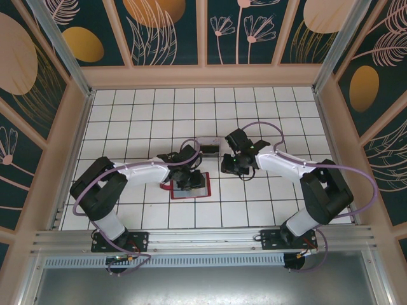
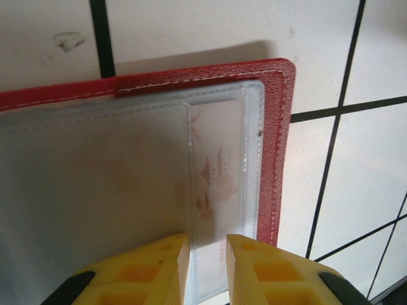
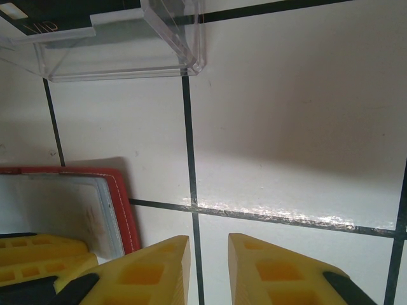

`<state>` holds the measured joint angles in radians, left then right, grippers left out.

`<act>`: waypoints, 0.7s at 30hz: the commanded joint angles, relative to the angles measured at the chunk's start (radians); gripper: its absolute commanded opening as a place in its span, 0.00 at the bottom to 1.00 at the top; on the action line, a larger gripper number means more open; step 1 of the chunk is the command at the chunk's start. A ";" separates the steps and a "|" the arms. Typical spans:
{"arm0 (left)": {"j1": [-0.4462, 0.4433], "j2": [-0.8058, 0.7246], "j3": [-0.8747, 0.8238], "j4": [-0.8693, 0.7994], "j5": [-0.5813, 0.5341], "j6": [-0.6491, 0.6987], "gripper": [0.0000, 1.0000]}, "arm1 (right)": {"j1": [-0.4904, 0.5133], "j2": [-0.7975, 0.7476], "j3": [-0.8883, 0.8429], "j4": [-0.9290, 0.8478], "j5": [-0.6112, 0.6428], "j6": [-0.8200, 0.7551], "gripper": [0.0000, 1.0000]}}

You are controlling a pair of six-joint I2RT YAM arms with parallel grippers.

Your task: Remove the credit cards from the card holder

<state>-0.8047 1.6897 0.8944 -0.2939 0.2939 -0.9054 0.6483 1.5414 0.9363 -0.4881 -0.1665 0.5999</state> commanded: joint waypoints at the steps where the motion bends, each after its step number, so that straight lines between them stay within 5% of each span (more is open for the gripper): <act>1: -0.006 -0.004 0.009 -0.127 -0.076 0.021 0.24 | 0.006 0.019 0.028 0.009 -0.010 -0.028 0.23; 21: -0.066 0.052 0.132 -0.360 -0.271 -0.002 0.27 | 0.005 0.053 0.051 0.013 -0.032 -0.086 0.24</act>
<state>-0.8581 1.7008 0.9833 -0.5453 0.0959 -0.8993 0.6483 1.5867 0.9627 -0.4744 -0.1856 0.5453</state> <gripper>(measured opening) 0.268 0.234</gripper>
